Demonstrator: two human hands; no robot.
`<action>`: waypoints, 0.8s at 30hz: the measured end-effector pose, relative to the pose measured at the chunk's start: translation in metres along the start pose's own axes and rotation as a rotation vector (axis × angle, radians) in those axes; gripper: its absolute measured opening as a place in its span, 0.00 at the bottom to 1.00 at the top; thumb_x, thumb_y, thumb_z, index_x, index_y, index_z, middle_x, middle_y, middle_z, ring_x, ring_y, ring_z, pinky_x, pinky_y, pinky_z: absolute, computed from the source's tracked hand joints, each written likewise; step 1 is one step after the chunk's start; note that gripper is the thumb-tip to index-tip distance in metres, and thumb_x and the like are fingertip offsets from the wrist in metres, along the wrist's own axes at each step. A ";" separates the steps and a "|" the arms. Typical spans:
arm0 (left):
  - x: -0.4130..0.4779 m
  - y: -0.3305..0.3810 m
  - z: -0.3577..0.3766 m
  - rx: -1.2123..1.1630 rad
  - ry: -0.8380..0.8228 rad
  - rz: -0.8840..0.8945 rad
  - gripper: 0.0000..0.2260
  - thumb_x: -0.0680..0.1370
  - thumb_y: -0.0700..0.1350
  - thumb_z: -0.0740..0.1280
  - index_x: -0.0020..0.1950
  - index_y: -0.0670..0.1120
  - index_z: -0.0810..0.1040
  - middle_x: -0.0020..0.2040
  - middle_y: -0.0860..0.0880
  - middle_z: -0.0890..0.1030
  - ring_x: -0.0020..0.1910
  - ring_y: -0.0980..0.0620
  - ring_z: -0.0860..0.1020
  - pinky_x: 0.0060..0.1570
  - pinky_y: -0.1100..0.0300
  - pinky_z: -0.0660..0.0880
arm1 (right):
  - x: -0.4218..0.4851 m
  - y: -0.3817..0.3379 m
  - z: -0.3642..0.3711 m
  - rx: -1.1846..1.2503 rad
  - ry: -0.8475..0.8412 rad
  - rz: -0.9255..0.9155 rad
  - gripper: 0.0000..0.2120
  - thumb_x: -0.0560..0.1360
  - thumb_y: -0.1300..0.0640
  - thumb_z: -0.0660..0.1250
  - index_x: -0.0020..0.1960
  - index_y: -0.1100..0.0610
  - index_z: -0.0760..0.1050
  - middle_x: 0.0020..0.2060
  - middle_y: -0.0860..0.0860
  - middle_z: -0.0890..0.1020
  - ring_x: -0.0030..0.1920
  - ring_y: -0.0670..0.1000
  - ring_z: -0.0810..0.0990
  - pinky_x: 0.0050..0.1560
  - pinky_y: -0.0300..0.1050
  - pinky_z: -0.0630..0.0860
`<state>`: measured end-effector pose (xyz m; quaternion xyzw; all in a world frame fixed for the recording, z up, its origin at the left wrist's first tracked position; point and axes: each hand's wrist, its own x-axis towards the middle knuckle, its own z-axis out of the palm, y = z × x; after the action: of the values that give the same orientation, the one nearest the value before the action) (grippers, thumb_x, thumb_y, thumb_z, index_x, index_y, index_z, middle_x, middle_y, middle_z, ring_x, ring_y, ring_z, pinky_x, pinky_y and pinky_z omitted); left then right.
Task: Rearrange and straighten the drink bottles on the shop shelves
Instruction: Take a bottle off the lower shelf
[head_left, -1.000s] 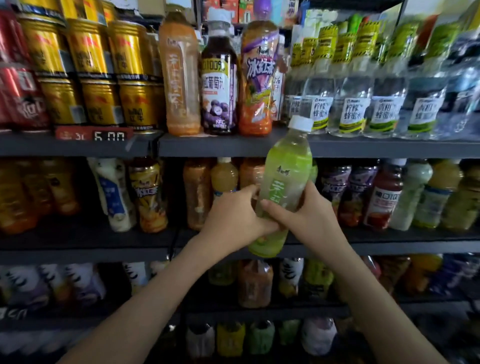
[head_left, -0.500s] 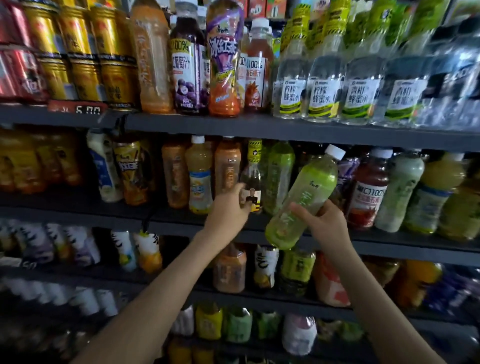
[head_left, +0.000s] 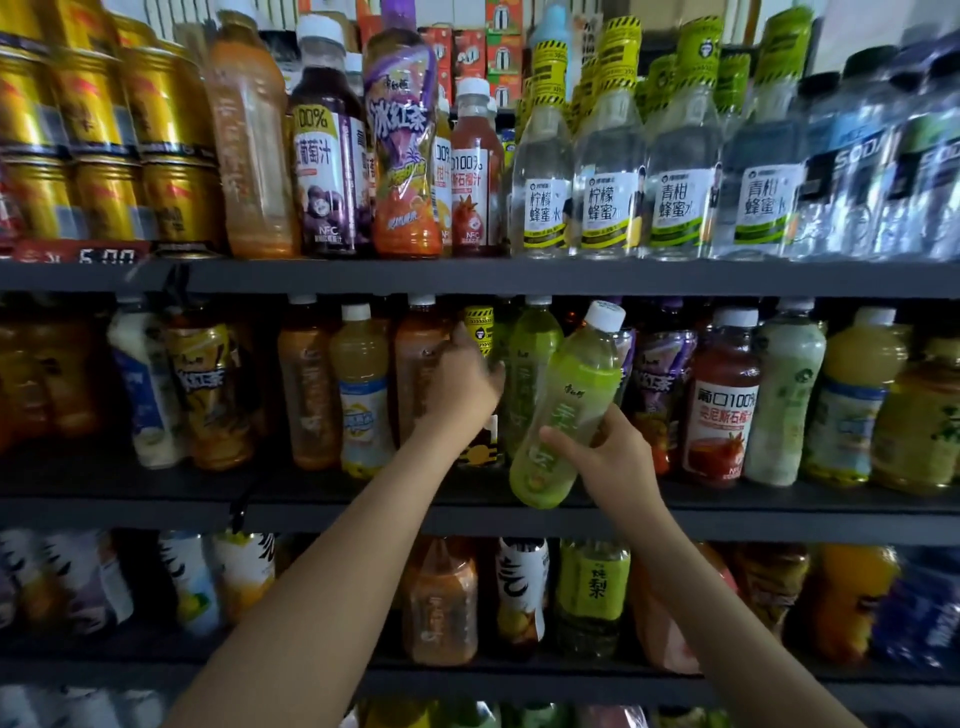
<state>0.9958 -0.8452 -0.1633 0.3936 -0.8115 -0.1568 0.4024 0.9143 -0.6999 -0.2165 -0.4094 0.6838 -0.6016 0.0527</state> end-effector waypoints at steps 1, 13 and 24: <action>0.003 0.002 0.001 0.028 0.009 -0.034 0.26 0.78 0.49 0.65 0.70 0.39 0.61 0.55 0.41 0.78 0.52 0.43 0.79 0.42 0.56 0.72 | 0.002 0.000 0.001 -0.007 0.002 -0.004 0.19 0.70 0.49 0.74 0.57 0.53 0.74 0.45 0.43 0.80 0.42 0.35 0.76 0.31 0.24 0.71; -0.023 0.000 -0.006 0.071 0.098 0.030 0.16 0.76 0.55 0.66 0.57 0.46 0.72 0.48 0.47 0.80 0.47 0.46 0.79 0.37 0.58 0.70 | 0.008 0.010 0.001 0.058 0.066 0.028 0.16 0.70 0.47 0.72 0.54 0.50 0.74 0.47 0.43 0.79 0.48 0.40 0.77 0.39 0.32 0.71; -0.055 -0.047 -0.060 -0.547 0.095 0.069 0.07 0.72 0.49 0.73 0.49 0.57 0.80 0.42 0.61 0.82 0.45 0.68 0.78 0.42 0.75 0.71 | 0.002 0.006 0.028 -0.029 0.136 -0.047 0.18 0.68 0.47 0.75 0.53 0.52 0.75 0.51 0.48 0.75 0.51 0.48 0.74 0.46 0.38 0.71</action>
<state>1.0867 -0.8294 -0.1820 0.2494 -0.7322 -0.3376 0.5363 0.9264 -0.7235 -0.2285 -0.3843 0.6847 -0.6191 -0.0141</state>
